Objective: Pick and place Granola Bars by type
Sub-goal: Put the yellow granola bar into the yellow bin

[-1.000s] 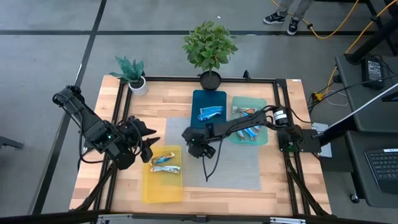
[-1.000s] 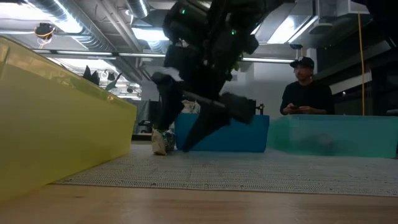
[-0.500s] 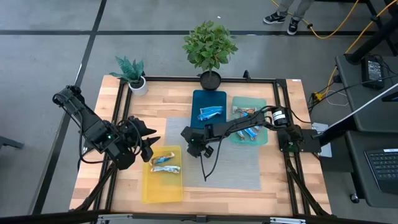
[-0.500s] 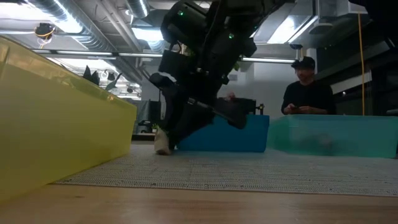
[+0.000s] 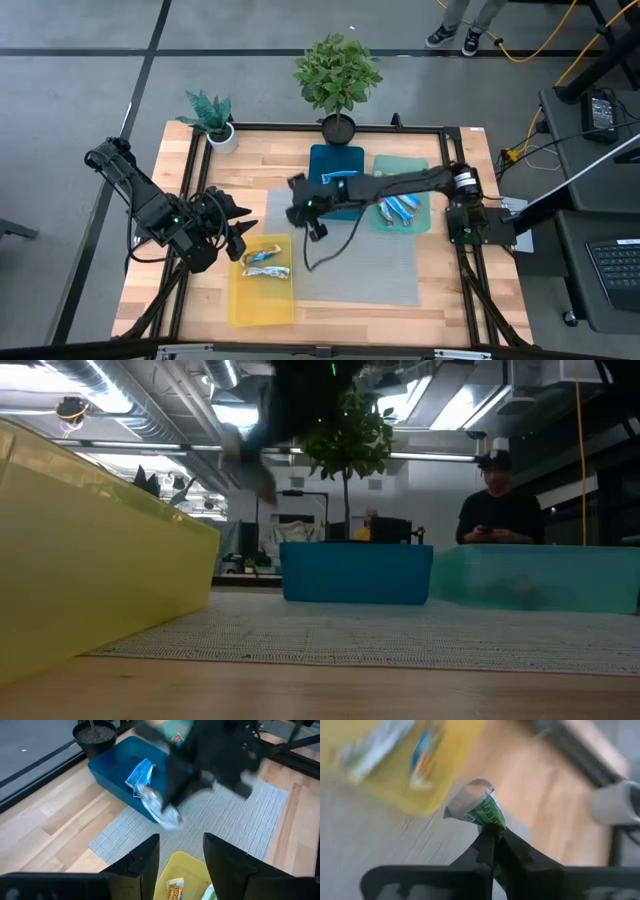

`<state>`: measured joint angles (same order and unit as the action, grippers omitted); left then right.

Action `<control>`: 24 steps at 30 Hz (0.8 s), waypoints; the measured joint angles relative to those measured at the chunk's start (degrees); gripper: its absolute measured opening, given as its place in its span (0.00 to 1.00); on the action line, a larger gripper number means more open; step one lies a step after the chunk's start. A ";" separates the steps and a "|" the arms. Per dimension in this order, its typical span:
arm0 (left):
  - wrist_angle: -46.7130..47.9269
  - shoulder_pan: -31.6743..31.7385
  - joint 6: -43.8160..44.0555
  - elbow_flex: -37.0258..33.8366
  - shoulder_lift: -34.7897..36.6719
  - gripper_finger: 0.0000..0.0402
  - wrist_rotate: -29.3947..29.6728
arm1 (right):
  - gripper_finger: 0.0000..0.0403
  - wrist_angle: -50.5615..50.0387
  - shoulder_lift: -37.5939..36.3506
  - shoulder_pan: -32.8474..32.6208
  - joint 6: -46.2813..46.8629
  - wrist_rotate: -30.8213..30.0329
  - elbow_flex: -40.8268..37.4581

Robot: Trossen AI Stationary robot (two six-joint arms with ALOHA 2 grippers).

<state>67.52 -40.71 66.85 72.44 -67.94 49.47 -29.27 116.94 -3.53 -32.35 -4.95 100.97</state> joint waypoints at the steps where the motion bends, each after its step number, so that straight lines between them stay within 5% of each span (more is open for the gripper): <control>1: -0.04 0.00 -0.03 0.00 0.00 0.36 -0.04 | 0.04 -0.82 -0.75 0.38 2.63 -0.02 1.71; 7: -0.24 -0.11 -1.08 0.00 0.02 0.36 -1.02 | 0.03 -9.85 -5.74 2.28 12.59 -0.07 8.21; 17: -5.07 -0.48 -13.23 0.00 -0.38 0.36 2.35 | 0.03 -16.79 -16.20 2.24 24.24 -0.03 8.31; 24: -10.85 1.35 -25.65 0.00 -3.74 0.36 7.81 | 0.04 -12.40 -19.64 -0.60 31.12 -0.25 8.31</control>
<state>56.68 -39.36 41.19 72.44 -71.68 57.28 -41.67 97.30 -4.12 -1.23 -5.20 109.27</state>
